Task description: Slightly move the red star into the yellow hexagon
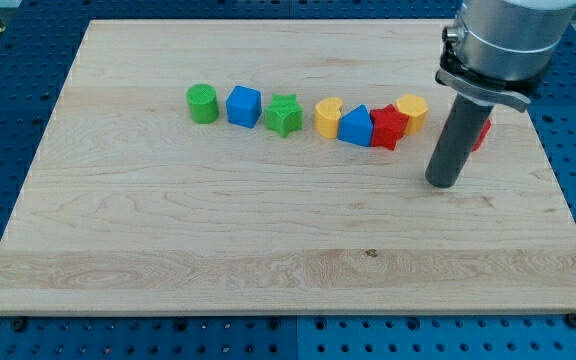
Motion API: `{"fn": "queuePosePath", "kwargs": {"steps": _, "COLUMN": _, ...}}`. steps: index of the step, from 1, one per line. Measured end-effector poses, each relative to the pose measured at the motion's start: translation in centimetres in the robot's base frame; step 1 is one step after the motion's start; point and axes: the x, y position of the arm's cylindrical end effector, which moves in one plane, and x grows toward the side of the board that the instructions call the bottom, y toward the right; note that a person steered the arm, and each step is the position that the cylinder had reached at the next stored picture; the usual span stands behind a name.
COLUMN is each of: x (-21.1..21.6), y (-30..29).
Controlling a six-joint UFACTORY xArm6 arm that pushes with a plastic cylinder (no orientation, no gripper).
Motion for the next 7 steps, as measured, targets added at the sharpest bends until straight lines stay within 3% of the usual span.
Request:
{"fn": "queuePosePath", "kwargs": {"steps": 4, "x": -3.1, "y": 3.2}}
{"fn": "queuePosePath", "kwargs": {"steps": 7, "x": 0.1, "y": 0.9}}
